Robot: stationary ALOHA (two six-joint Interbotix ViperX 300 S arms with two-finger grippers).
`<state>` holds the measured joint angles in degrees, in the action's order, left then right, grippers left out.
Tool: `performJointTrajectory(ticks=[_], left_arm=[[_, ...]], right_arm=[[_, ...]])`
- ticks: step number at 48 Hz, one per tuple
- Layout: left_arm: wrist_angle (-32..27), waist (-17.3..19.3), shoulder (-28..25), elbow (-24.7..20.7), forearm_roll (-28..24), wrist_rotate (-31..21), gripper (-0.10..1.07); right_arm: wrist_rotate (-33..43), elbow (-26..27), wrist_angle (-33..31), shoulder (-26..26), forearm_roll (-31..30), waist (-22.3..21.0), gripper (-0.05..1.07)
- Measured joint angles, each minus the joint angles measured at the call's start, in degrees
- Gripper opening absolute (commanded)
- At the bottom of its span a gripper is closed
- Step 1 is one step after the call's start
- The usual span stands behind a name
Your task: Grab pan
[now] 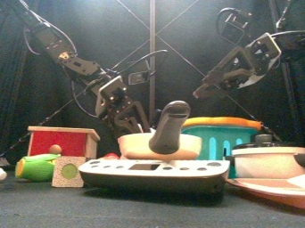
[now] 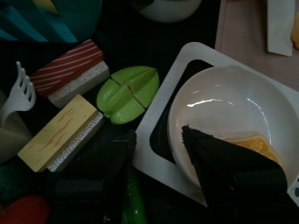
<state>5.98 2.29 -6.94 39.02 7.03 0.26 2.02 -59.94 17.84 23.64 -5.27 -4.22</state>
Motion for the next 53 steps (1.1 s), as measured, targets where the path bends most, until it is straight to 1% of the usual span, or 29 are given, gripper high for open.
performJointTrajectory(ticks=[15,29,39,46,53], left_arm=[[-0.2,-0.1,-0.5,-0.3,-0.1,-0.1,0.74],[-1.3,-0.4,-1.8,-0.5,0.0,-0.1,0.74],[-2.8,-0.4,-2.6,-1.9,-0.1,0.1,0.72],[-4.0,-0.4,-2.7,-2.5,-0.4,-0.2,0.65],[-4.5,-0.3,-2.7,-2.7,-0.7,-0.3,0.53]], right_arm=[[0.0,-0.2,0.1,-0.2,0.0,-0.2,1.00],[0.0,-0.3,0.1,-0.8,0.0,-0.3,1.00],[0.0,-0.3,0.1,-1.3,0.0,-0.5,1.00],[0.0,-0.3,0.2,-1.3,0.0,-0.6,1.00],[0.0,-0.3,0.1,-1.4,0.0,-0.6,1.00]])
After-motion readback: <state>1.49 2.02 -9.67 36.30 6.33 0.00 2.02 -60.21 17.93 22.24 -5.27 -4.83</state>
